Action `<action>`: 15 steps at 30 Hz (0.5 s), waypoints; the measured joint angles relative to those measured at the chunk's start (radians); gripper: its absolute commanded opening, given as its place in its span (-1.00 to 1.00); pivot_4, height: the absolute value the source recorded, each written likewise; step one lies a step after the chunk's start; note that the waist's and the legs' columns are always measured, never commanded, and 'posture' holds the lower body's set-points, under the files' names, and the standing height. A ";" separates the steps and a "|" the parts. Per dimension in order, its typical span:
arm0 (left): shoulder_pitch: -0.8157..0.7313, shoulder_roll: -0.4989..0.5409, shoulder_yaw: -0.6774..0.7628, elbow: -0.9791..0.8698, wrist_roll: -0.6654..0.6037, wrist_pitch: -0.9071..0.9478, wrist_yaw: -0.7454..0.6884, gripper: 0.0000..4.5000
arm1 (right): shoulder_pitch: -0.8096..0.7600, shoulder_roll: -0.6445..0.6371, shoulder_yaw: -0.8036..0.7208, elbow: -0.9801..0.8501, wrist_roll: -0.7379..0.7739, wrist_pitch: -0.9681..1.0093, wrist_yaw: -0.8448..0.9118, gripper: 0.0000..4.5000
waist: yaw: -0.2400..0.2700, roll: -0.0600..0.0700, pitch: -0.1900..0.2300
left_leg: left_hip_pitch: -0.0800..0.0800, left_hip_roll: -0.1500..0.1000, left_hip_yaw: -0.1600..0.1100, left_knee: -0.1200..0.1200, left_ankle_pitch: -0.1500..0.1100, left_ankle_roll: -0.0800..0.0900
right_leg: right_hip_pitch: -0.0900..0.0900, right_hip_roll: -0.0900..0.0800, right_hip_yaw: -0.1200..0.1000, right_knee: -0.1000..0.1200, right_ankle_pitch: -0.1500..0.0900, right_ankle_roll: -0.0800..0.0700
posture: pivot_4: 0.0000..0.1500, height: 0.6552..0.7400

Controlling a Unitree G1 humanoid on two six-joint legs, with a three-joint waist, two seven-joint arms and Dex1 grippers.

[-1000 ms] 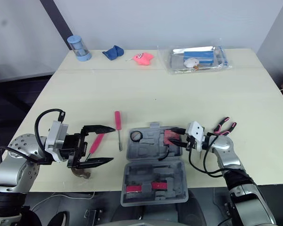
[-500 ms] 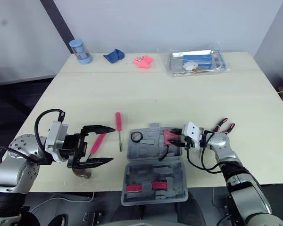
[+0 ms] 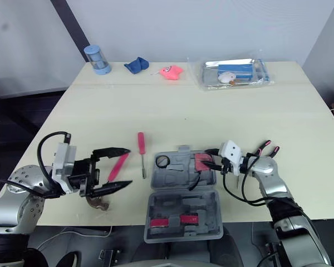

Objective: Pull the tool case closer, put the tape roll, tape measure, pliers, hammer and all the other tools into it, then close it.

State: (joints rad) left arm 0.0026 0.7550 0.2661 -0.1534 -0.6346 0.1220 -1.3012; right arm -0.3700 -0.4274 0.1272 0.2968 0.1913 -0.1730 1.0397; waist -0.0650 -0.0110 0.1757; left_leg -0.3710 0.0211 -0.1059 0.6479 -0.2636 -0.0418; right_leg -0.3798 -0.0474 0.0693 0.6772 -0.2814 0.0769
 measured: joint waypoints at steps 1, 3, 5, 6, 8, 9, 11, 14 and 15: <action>0.003 -0.002 0.026 0.018 -0.005 0.004 0.025 1.00 | 0.035 -0.022 -0.036 -0.093 0.038 0.030 -0.005 -0.12 | 0.001 0.000 0.000 | 0.000 0.000 0.000 0.000 0.000 0.000 | 0.000 0.000 0.000 0.000 0.000 0.000 | 1.00 1.00; 0.009 -0.003 0.051 0.039 -0.008 0.006 0.041 1.00 | 0.075 -0.043 -0.063 -0.161 0.069 0.064 -0.014 -0.12 | 0.003 0.000 0.000 | 0.000 0.000 0.000 0.000 0.000 0.000 | 0.000 0.000 0.000 -0.001 0.000 0.000 | 1.00 1.00; 0.029 -0.003 0.090 0.076 -0.009 0.006 0.057 1.00 | 0.135 -0.071 -0.100 -0.221 0.099 0.105 -0.027 -0.12 | 0.006 0.000 0.001 | -0.001 0.000 0.000 0.000 0.000 0.000 | 0.000 0.000 0.000 -0.002 0.000 0.000 | 1.00 1.00; 0.036 -0.006 0.108 0.102 -0.009 0.006 0.066 1.00 | 0.183 -0.090 -0.133 -0.267 0.126 0.131 -0.039 -0.12 | 0.007 0.001 0.001 | -0.001 0.000 0.000 0.000 0.000 0.000 | 0.000 0.000 0.000 -0.002 0.000 0.000 | 1.00 1.00; 0.055 -0.007 0.160 0.175 -0.010 0.001 0.082 1.00 | 0.278 -0.127 -0.208 -0.316 0.168 0.160 -0.053 -0.12 | 0.010 0.001 0.001 | -0.001 0.000 0.000 -0.001 0.000 0.000 | 0.000 0.000 -0.001 -0.002 0.000 0.000 | 1.00 1.00; 0.061 -0.007 0.175 0.199 -0.009 -0.003 0.086 1.00 | 0.306 -0.137 -0.232 -0.323 0.176 0.163 -0.058 -0.12 | 0.013 0.001 0.001 | -0.001 0.000 0.000 -0.001 0.000 0.000 | 0.000 0.000 -0.001 -0.003 0.000 0.000 | 1.00 1.00; 0.078 -0.006 0.214 0.276 0.005 -0.026 0.096 1.00 | 0.393 -0.167 -0.312 -0.325 0.202 0.166 -0.064 -0.12 | 0.019 0.000 0.001 | -0.001 0.000 0.000 -0.001 0.000 0.000 | 0.000 0.000 -0.001 -0.004 0.000 0.000 | 1.00 1.00; 0.118 -0.004 0.257 0.379 0.030 -0.065 0.097 1.00 | 0.509 -0.191 -0.432 -0.305 0.238 0.161 -0.064 -0.12 | 0.020 -0.001 0.002 | -0.001 0.000 0.001 -0.001 0.000 0.000 | 0.001 0.000 -0.001 -0.004 0.000 0.000 | 1.00 1.00; 0.124 -0.004 0.268 0.411 0.044 -0.082 0.096 1.00 | 0.547 -0.193 -0.470 -0.295 0.249 0.152 -0.063 -0.12 | 0.022 -0.001 0.002 | -0.001 0.000 0.001 -0.001 0.000 0.000 | 0.001 0.000 -0.001 -0.005 0.000 0.000 | 1.00 1.00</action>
State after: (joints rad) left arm 0.1271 0.7512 0.5337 0.2581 -0.5904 0.0405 -1.2052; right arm 0.1769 -0.6201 -0.3428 0.0016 0.4399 -0.0207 0.9771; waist -0.0432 -0.0118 0.1778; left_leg -0.3719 0.0211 -0.1053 0.6470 -0.2638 -0.0417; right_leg -0.3789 -0.0476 0.0687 0.6725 -0.2816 0.0772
